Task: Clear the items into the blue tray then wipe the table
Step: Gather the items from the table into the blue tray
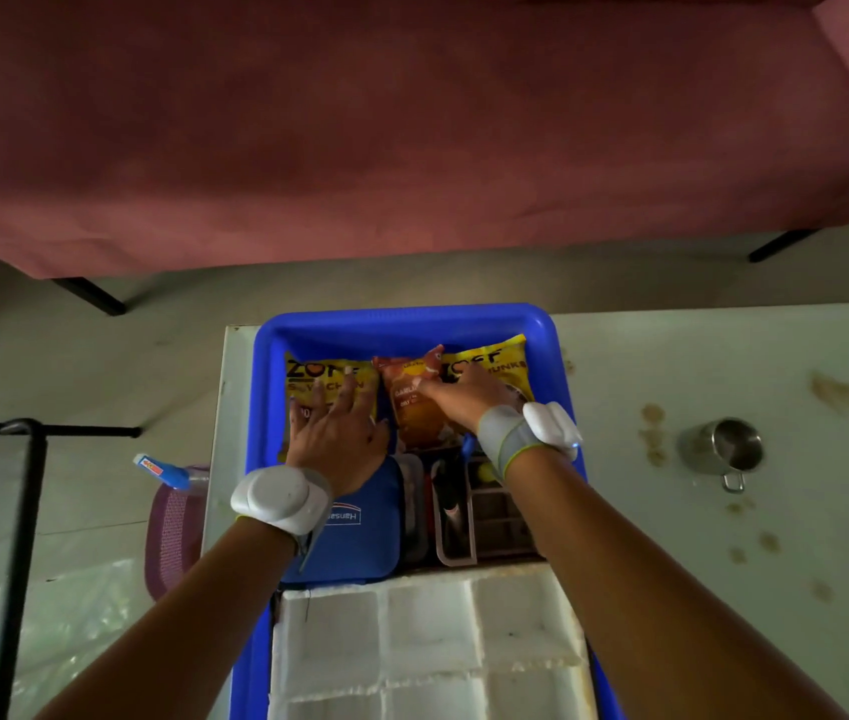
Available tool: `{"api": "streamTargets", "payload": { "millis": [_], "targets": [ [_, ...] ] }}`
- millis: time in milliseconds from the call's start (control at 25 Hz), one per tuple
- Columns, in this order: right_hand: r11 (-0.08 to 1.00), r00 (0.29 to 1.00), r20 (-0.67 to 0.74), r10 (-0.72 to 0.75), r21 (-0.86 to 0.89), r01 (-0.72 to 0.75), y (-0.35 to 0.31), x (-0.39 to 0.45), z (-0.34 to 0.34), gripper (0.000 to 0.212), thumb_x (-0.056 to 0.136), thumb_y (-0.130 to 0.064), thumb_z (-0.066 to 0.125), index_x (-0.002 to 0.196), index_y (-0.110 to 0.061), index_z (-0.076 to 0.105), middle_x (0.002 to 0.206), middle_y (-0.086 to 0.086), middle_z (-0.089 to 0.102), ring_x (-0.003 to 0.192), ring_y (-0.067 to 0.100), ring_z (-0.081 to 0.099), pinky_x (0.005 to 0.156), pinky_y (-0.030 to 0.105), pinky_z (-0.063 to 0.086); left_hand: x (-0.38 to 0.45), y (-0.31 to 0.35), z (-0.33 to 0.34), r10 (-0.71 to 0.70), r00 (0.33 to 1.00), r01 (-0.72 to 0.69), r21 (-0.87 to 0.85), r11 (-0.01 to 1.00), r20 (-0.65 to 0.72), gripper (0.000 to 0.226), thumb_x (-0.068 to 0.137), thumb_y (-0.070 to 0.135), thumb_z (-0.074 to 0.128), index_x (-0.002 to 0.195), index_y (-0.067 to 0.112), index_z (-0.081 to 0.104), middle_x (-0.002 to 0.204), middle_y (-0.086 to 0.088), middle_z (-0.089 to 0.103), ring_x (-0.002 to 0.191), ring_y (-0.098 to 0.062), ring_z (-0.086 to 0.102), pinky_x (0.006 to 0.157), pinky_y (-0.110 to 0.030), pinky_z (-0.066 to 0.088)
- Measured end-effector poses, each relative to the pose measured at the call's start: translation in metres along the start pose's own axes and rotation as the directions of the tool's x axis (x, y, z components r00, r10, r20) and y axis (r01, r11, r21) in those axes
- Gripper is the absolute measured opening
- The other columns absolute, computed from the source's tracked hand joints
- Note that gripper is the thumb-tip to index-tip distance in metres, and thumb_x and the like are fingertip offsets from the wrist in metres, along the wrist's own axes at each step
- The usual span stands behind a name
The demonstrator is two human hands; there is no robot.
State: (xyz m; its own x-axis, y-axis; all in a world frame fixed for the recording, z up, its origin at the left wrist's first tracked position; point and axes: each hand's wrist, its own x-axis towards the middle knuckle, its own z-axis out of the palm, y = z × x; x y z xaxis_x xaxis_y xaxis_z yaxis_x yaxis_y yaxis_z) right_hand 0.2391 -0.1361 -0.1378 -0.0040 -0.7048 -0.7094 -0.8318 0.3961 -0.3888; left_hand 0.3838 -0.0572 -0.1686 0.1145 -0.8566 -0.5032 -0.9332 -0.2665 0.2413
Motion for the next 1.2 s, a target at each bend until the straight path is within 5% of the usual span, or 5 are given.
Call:
{"api": "streamTargets", "payload": {
  "millis": [160,320,480,720,1200],
  "targets": [
    [0.997,0.991,0.118,-0.07,0.042,0.065,0.015,0.005,0.0,0.057,0.091,-0.053,0.046,0.131,-0.012,0.049,0.134,0.011,0.051,0.118,0.029,0.049,0.097,0.033,0.038,-0.001,0.012,0.005,-0.008,0.996,-0.003,0.121,0.993,0.089,0.061,0.095,0.057,0.024,0.149,0.04,0.0,0.16,0.004,-0.007,0.146,-0.035,-0.006,0.114,-0.058,-0.004],
    [0.948,0.976,-0.14,-0.167,0.249,0.198,0.036,-0.002,-0.013,0.033,0.093,-0.038,0.052,0.111,-0.012,0.062,0.116,0.008,0.065,0.108,0.025,0.058,0.094,0.035,0.046,-0.01,0.025,0.001,-0.02,0.991,0.017,-0.027,0.999,-0.132,0.052,0.096,0.044,0.033,0.144,0.024,0.031,0.154,-0.004,0.029,0.141,-0.032,0.024,0.112,-0.057,0.013],
    [0.825,0.799,-0.462,-0.385,0.216,0.523,0.069,-0.023,-0.029,0.023,0.089,-0.02,0.055,0.108,-0.014,0.066,0.106,0.005,0.069,0.094,0.022,0.065,0.085,0.038,0.053,-0.04,0.058,-0.008,0.099,0.781,-0.359,-0.314,0.879,-0.617,0.035,0.09,0.022,0.042,0.114,0.007,0.062,0.113,-0.013,0.065,0.102,-0.032,0.061,0.083,-0.034,0.046],
    [0.809,0.653,-0.644,-0.399,0.088,0.581,0.181,-0.047,-0.069,0.03,0.08,-0.014,0.051,0.107,-0.018,0.064,0.102,0.003,0.063,0.076,0.022,0.062,0.071,0.032,0.052,-0.088,0.188,0.018,0.328,0.56,-0.641,-0.146,0.754,-0.761,0.024,0.084,0.009,0.052,0.105,0.006,0.064,0.112,-0.012,0.062,0.105,-0.026,0.056,0.093,-0.035,0.044],
    [0.981,0.859,-0.512,-0.003,-0.167,-0.096,0.434,-0.051,-0.164,0.029,0.085,-0.028,0.055,0.114,-0.029,0.059,0.128,0.0,0.046,0.119,0.026,0.04,0.097,0.038,0.035,0.012,0.391,0.133,0.413,0.911,-0.399,0.23,0.888,-0.011,0.072,0.09,0.01,0.049,0.147,0.04,0.016,0.159,0.002,-0.008,0.14,-0.042,0.017,0.102,-0.052,0.036]
  ]
}}
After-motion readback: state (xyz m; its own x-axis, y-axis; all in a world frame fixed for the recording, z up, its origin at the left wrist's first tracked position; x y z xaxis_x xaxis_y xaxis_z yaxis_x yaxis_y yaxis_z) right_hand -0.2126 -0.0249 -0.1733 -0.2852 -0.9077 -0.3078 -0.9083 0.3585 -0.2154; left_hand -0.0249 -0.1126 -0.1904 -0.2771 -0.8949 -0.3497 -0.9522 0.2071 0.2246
